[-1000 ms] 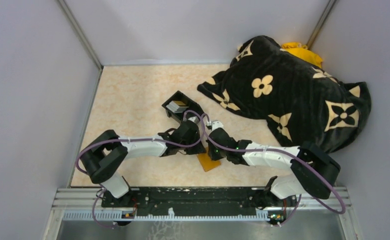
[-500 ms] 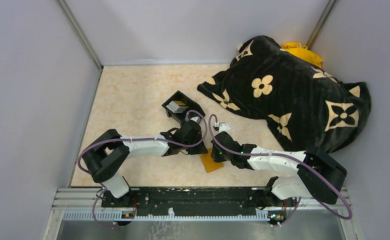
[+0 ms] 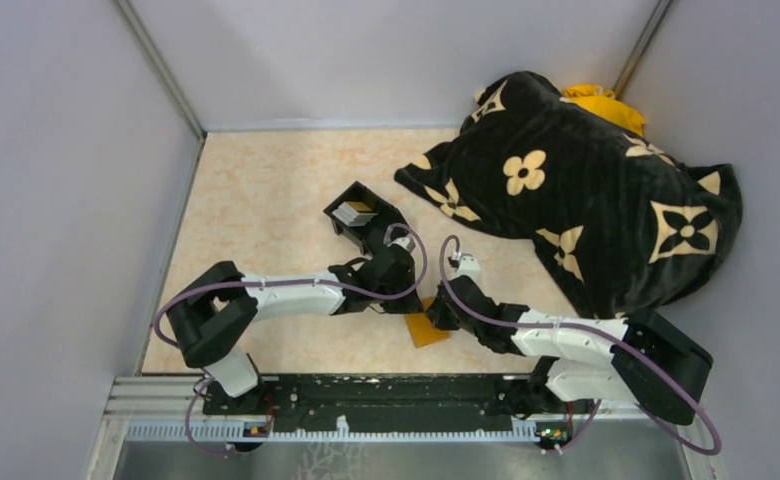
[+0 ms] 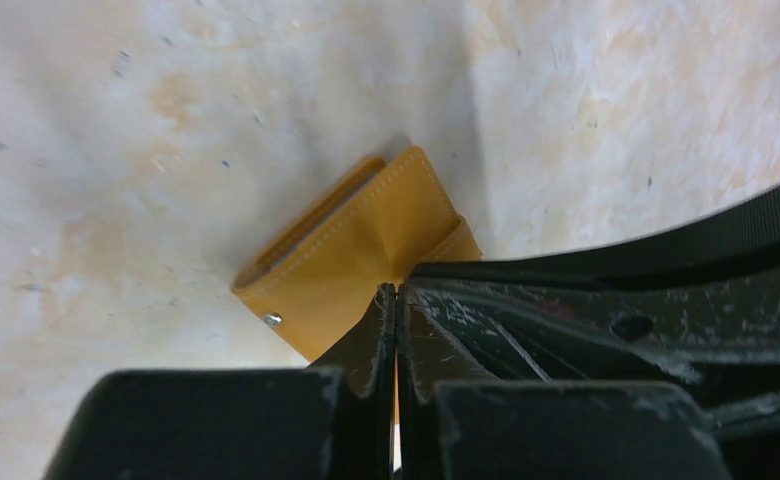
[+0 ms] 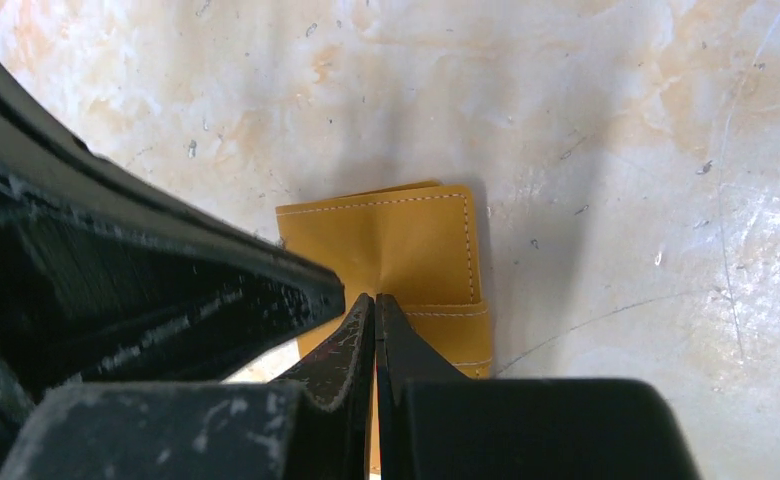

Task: Put the credit cards into the card holder
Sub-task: Close the card holder at the center of the board.

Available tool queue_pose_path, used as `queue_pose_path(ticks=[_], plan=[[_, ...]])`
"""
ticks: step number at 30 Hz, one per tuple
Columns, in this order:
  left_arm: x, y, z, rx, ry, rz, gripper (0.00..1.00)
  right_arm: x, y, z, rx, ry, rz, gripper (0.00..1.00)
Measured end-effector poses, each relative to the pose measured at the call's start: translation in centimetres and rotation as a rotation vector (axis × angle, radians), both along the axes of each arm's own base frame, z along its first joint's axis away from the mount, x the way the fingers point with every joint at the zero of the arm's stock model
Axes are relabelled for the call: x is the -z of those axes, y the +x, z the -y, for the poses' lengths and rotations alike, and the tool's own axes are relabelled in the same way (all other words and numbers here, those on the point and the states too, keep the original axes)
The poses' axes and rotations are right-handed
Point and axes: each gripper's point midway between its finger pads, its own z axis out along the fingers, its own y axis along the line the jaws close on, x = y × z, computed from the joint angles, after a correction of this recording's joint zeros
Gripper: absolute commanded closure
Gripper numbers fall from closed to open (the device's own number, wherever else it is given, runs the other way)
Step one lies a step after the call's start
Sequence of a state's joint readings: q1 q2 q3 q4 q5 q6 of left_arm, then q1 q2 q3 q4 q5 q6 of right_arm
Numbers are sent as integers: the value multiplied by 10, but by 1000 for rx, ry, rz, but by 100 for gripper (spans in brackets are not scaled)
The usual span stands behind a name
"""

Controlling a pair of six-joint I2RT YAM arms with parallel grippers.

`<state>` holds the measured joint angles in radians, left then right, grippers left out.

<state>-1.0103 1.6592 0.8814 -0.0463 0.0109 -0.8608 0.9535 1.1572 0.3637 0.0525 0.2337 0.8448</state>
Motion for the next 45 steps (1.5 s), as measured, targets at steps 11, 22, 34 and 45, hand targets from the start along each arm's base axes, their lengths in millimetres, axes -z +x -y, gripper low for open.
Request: queue_pose_path(ticks=[11,22,34,45], plan=[[6,-39,8,86,40,-22,100,3,-1,6,76,96,11,100],[14,-52,10,74,53,-43,100,6,-1,9,149,208,16,100],[16,-58,26,61,34,-66,100,9,-4,13,241,354,-16,100],[16,-57,27,19,36,-60,100,11,-1,13,326,410,-54,100]])
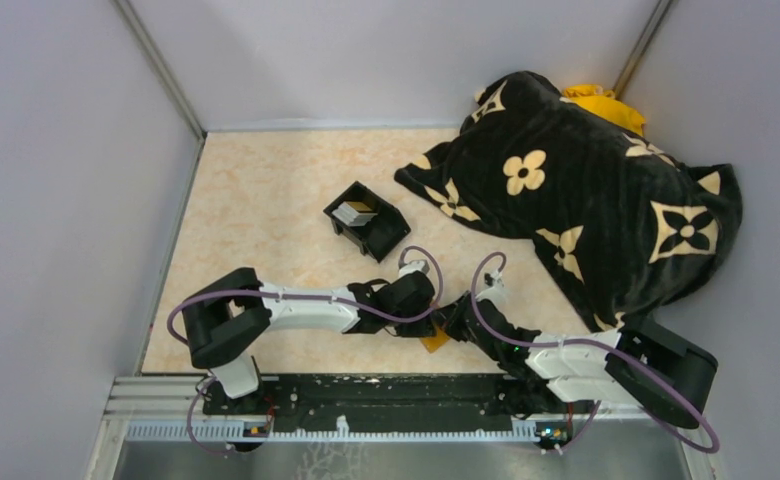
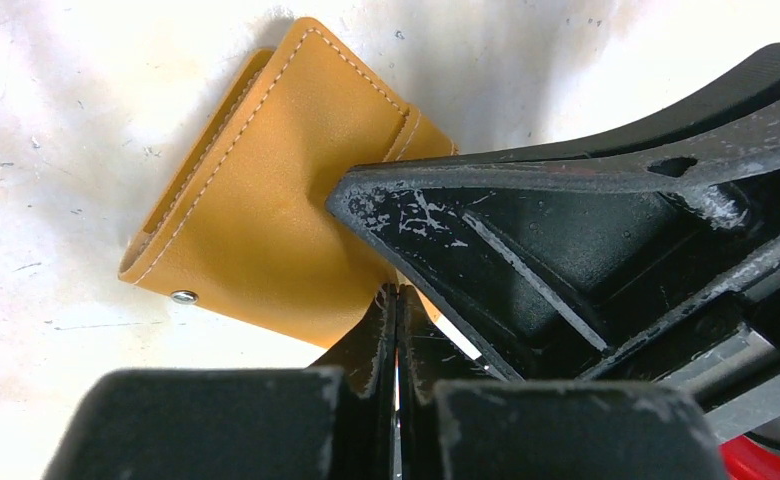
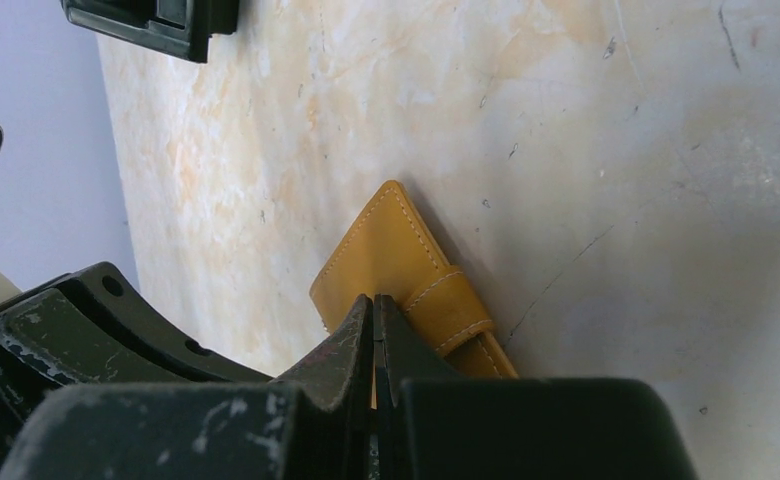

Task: Put the credit cards into the card holder
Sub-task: Close the card holder at the center of the board.

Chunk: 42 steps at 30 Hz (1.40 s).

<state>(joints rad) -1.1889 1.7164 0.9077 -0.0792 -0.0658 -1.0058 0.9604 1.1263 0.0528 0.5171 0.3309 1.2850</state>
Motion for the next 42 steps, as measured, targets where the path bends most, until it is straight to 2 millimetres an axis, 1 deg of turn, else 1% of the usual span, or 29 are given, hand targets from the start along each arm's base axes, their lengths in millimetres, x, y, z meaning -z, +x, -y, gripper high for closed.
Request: queue_pose_path(ticks=[4,7,10,14,20,31,36,42], plan=[[0,1,-1,-13,-1,-1,100,-2,0,1,4,5,0,100],[0,0,-1,-17,1,3,100,-5,-1,6,1,-20,17,100],[1,2,-2,-23,9,10,100,-8,-1,12,-20,-94,35,100],[1,2,-2,-29,12,12,100,-11,0,21,-51,-219,55,96],[1,2,-2,-30,12,12,100,-12,1,26,-106,-345,64,95],[1,3,-3,-32,11,11,100,-12,-2,32,-142,-404,73,94],[1,4,-3,-32,10,10,100,-16,-2,33,-153,-411,91,86],[1,4,-3,-32,8,6,100,-24,-1,35,-180,-441,125,72]])
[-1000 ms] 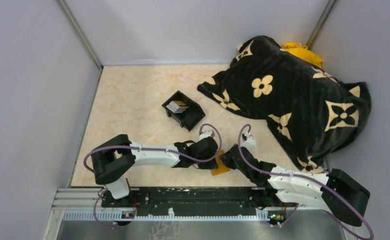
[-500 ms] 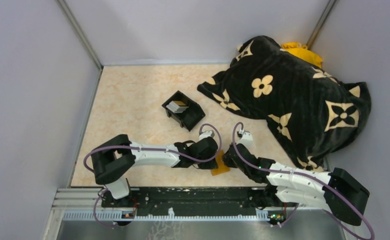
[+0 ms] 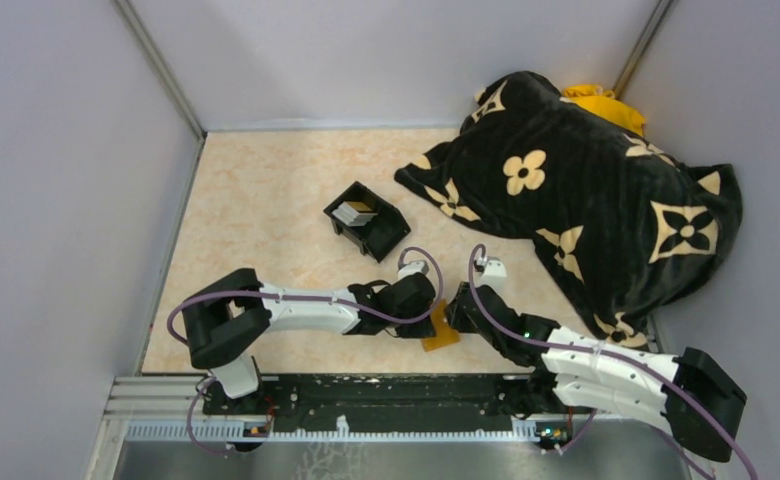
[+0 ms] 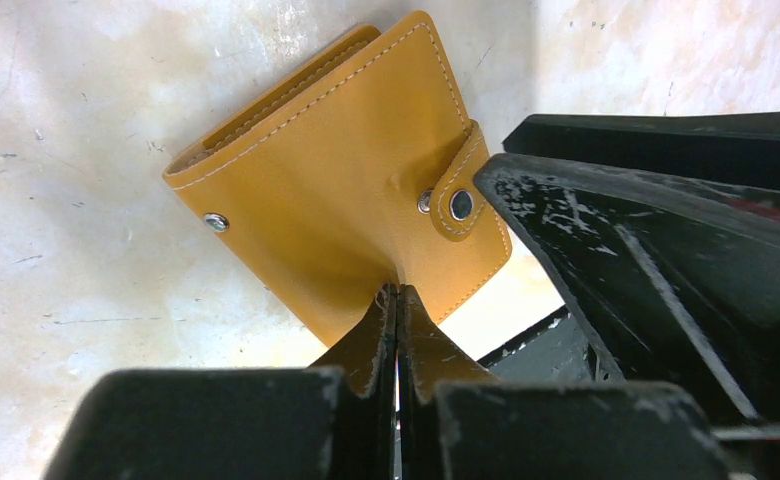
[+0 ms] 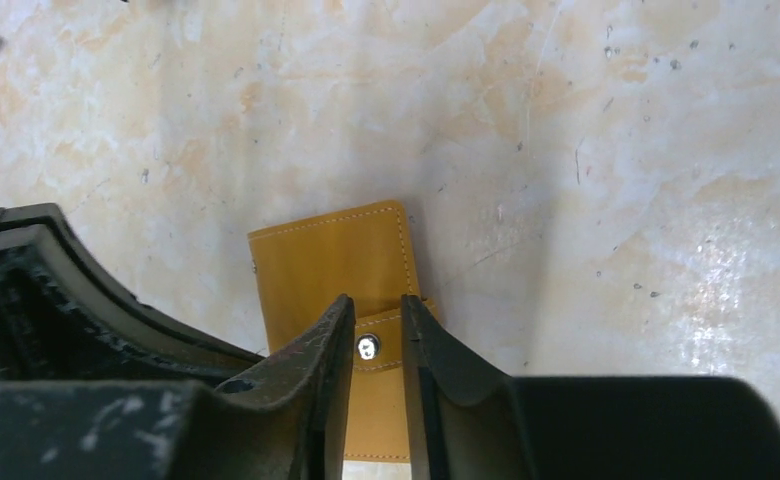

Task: Put the credit cards into the card holder
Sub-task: Close the card holder at the center of the board.

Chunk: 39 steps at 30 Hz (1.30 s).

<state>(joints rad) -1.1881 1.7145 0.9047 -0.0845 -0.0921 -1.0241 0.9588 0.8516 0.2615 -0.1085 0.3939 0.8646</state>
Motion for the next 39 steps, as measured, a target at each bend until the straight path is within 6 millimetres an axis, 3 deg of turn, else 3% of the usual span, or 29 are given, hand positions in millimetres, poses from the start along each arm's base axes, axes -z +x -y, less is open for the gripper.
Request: queue_pose_path(ticks=[11,21,39], plan=[[-1,1,1,5,-10,-7,100,-28,-4,-5,-87,-92,47,62],[0,2,-1,14,-66,-30,100,-11,-27,-13,-196,-328,29,62],[0,6,-10,4,-103,-24,100,-4,-18,-13,-165,-517,61,65]])
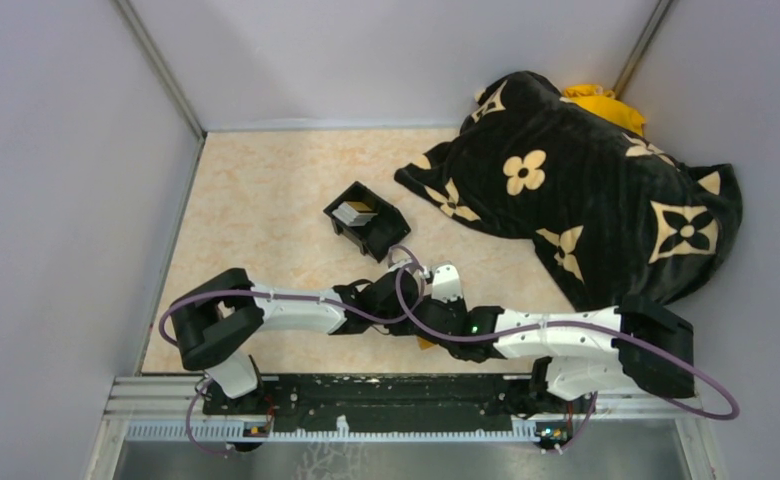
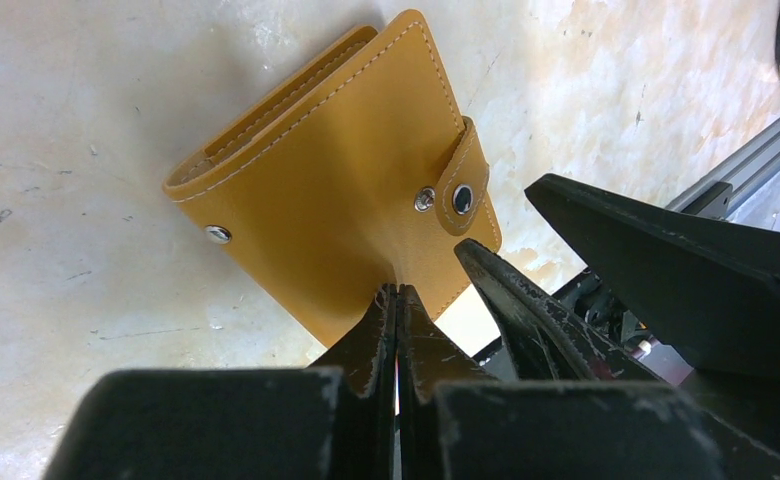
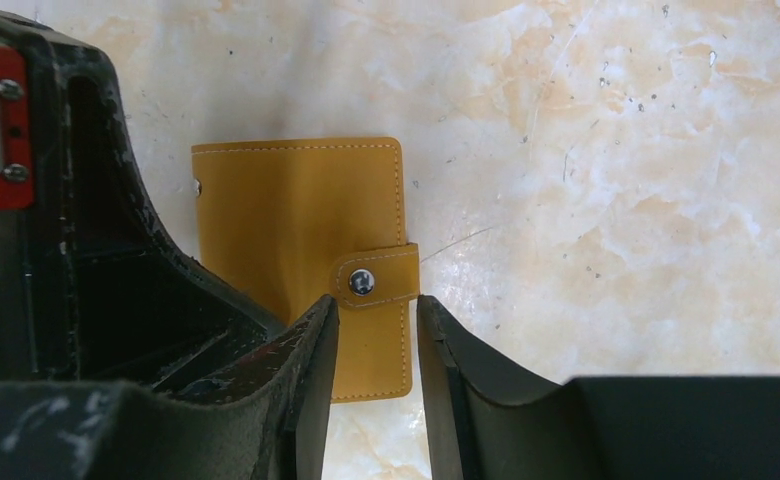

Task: Put the credit cards into the card holder
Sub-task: Close the card holder at the center of the board.

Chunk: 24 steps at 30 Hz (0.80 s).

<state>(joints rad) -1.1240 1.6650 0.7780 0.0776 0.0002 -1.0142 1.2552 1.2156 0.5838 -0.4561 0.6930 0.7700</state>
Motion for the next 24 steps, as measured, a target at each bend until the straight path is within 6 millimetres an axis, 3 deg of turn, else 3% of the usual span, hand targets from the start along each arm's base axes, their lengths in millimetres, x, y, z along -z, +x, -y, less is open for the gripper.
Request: queue_pose_path(ticks=[9,24], plan=[[0,0,0,0,-7,0,100,-5,0,-9,-12,7,6,65],[0,0,-3,0,-21,-12,100,4,2,-14,-16,-10,7,70]])
